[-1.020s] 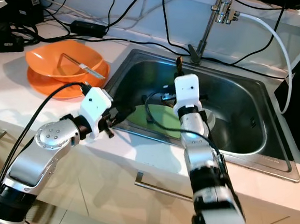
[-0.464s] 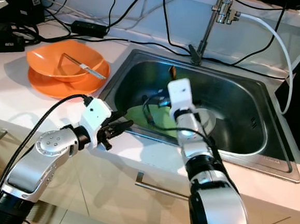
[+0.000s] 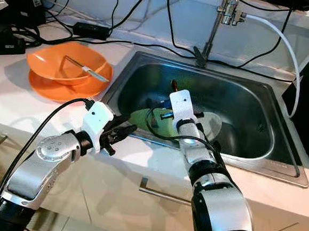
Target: Kitchen organization
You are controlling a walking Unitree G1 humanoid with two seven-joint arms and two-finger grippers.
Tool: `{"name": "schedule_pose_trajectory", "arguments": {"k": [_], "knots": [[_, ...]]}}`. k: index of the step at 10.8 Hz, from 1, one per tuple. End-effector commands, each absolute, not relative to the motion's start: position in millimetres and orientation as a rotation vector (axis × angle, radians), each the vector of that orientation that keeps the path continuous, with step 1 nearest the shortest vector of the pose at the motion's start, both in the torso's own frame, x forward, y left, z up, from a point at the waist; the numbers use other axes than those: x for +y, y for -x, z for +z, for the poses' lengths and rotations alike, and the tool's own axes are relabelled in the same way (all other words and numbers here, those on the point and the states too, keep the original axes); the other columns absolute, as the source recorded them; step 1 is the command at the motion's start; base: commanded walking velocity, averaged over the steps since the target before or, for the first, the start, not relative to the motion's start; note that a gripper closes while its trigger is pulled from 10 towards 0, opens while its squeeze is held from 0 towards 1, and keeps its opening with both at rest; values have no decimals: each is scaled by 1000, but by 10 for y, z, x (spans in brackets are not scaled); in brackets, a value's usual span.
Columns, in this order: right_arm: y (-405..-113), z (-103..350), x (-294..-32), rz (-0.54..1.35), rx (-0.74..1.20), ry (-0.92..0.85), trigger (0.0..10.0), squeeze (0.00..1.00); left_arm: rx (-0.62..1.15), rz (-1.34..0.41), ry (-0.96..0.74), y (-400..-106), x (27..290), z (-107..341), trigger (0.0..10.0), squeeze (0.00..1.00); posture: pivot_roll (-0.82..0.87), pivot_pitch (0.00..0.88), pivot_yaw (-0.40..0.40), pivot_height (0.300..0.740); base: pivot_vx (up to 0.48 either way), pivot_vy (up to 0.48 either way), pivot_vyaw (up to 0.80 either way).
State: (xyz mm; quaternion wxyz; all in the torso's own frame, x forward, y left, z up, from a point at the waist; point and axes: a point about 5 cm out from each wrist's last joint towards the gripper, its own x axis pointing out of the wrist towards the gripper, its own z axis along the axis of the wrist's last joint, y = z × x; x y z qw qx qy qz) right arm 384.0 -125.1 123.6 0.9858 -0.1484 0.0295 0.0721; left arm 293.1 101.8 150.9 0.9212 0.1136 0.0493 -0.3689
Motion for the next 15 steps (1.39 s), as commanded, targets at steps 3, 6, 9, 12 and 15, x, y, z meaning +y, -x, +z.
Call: {"name": "schedule_pose_trajectory", "arguments": {"k": [3, 6, 9, 12, 15], "knots": [[-3833, 1163, -1249, 140, 131, 286, 10000, 0, 176, -780, -218, -2861, 991, 1368, 10000, 0, 297, 24, -91, 740, 0, 0, 0], [-3769, 995, -1248, 153, 228, 285, 10000, 0, 181, -787, -216, -2840, 986, 1365, 10000, 0, 308, 14, -94, 740, 0, 0, 0], [-3728, 897, -1259, 149, 290, 285, 10000, 0, 184, -790, -214, -2831, 983, 1368, 10000, 0, 313, 8, -94, 740, 0, 0, 0], [-3728, 897, -1240, 160, 292, 287, 10000, 784, 186, -794, -214, -2825, 976, 1366, 10000, 0, 312, 7, -95, 740, 0, 0, 0], [-3735, 910, -1237, 160, 290, 295, 10000, 0, 188, -792, -212, -2827, 975, 1367, 10000, 0, 312, 10, -96, 740, 0, 0, 0]]}}
